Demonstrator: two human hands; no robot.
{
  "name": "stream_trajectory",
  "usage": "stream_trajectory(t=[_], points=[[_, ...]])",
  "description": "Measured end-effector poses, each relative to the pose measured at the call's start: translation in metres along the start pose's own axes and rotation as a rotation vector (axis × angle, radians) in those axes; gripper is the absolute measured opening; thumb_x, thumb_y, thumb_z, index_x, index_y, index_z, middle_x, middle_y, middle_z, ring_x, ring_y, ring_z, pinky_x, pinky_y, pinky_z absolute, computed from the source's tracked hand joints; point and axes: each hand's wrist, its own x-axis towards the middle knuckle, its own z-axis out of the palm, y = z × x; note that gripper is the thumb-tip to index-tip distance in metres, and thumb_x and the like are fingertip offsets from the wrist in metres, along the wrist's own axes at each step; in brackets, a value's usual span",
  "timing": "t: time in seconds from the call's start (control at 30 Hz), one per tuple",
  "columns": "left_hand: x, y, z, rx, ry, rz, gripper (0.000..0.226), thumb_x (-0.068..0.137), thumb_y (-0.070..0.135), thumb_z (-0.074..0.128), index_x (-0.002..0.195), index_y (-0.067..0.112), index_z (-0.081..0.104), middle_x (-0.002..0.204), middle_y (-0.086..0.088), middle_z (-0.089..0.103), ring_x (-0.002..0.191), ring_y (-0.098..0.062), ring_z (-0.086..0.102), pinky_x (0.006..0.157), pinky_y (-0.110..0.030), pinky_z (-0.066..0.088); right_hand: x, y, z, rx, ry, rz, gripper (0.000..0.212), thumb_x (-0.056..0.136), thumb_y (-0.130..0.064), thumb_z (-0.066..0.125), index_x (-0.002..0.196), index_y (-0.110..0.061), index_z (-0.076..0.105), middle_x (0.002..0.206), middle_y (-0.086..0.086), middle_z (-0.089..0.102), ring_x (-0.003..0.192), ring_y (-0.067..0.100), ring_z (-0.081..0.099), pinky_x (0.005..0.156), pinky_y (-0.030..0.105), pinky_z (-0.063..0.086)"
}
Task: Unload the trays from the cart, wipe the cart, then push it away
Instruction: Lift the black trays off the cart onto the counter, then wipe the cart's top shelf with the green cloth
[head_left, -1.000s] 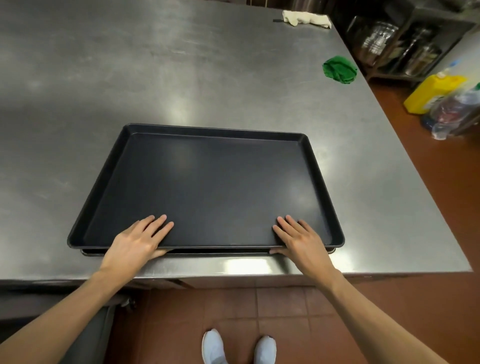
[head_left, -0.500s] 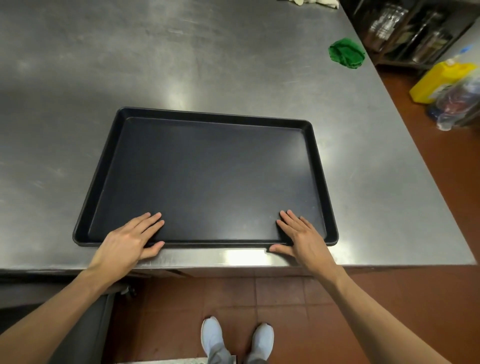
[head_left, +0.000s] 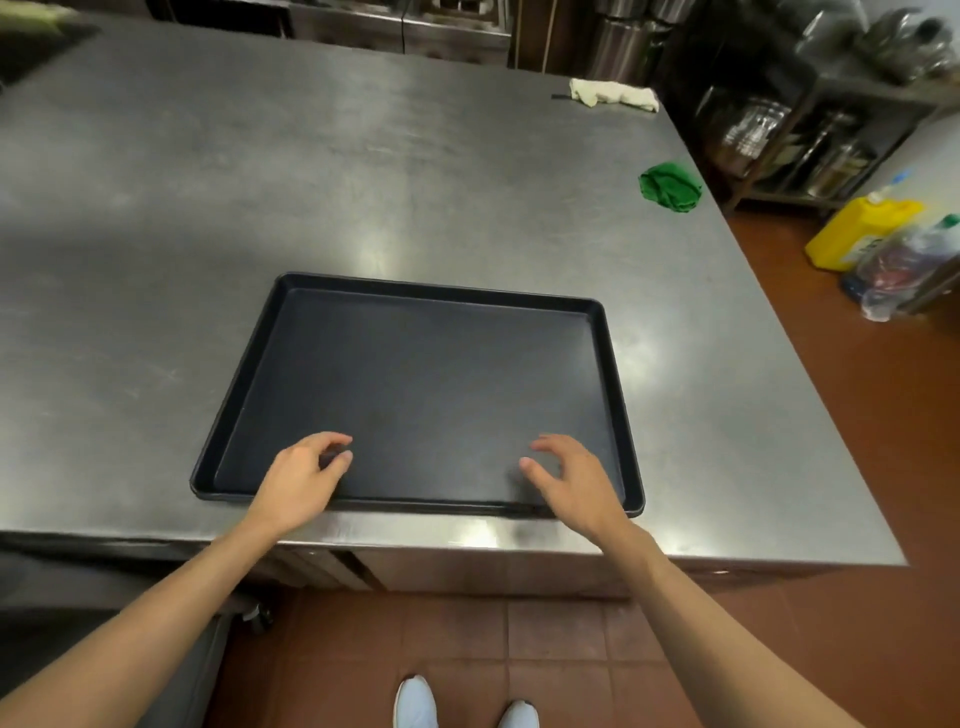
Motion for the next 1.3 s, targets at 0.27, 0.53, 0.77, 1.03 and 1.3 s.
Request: stream_trajectory(t=[0.27, 0.53, 0.77, 1.03, 1.3], points=[[-0.048, 0.119, -0.114, -0.569, 0.327, 0.006, 0.016, 0.098, 0.023, 0.053, 0.096, 0.019, 0.069, 0.098, -0.005, 0.072, 0.1, -0.027, 0.067, 0.082, -0.042, 0.055, -0.014, -0.12, -0.104, 0.437, 0.101, -0.175, 0.022, 0.093, -0.033, 0.067, 0.113, -0.024, 0.069, 0.106, -0.01, 0.07, 0.105, 0.008, 0.066, 0.102, 0.034, 0.05], [-0.189, 0.21, -0.12, -0.72, 0.624, 0.166, 0.018, 0.099, 0.014, 0.049, 0.095, 0.012, 0.067, 0.094, -0.008, 0.071, 0.091, -0.024, 0.066, 0.082, -0.044, 0.053, -0.123, -0.155, -0.172, 0.604, 0.045, -0.433, 0.024, 0.097, -0.032, 0.061, 0.115, -0.019, 0.068, 0.106, -0.013, 0.068, 0.106, 0.01, 0.065, 0.101, 0.043, 0.052], [-0.31, 0.238, -0.11, -0.718, 0.807, 0.173, 0.019, 0.099, 0.019, 0.049, 0.095, 0.018, 0.068, 0.099, -0.009, 0.073, 0.099, -0.032, 0.068, 0.082, -0.04, 0.055, -0.204, -0.147, -0.192, 0.711, -0.064, -0.462, 0.024, 0.096, -0.029, 0.062, 0.116, -0.018, 0.069, 0.112, -0.001, 0.072, 0.106, 0.012, 0.067, 0.097, 0.043, 0.056], [-0.426, 0.239, -0.125, -0.679, 1.035, 0.192, 0.022, 0.1, 0.017, 0.048, 0.095, 0.014, 0.07, 0.098, -0.009, 0.074, 0.094, -0.029, 0.069, 0.081, -0.041, 0.056, -0.283, -0.179, -0.173, 0.77, -0.187, -0.57, 0.011, 0.097, -0.027, 0.059, 0.101, -0.03, 0.068, 0.111, 0.002, 0.072, 0.108, 0.015, 0.067, 0.096, 0.041, 0.056], [-0.559, 0.2, -0.149, -0.651, 1.235, 0.162, 0.023, 0.099, 0.011, 0.045, 0.094, 0.01, 0.068, 0.096, -0.012, 0.073, 0.09, -0.03, 0.068, 0.082, -0.045, 0.053, -0.374, -0.231, -0.122, 0.783, -0.283, -0.642, 0.013, 0.096, -0.027, 0.06, 0.105, -0.026, 0.07, 0.11, 0.001, 0.073, 0.107, 0.014, 0.067, 0.095, 0.041, 0.057]])
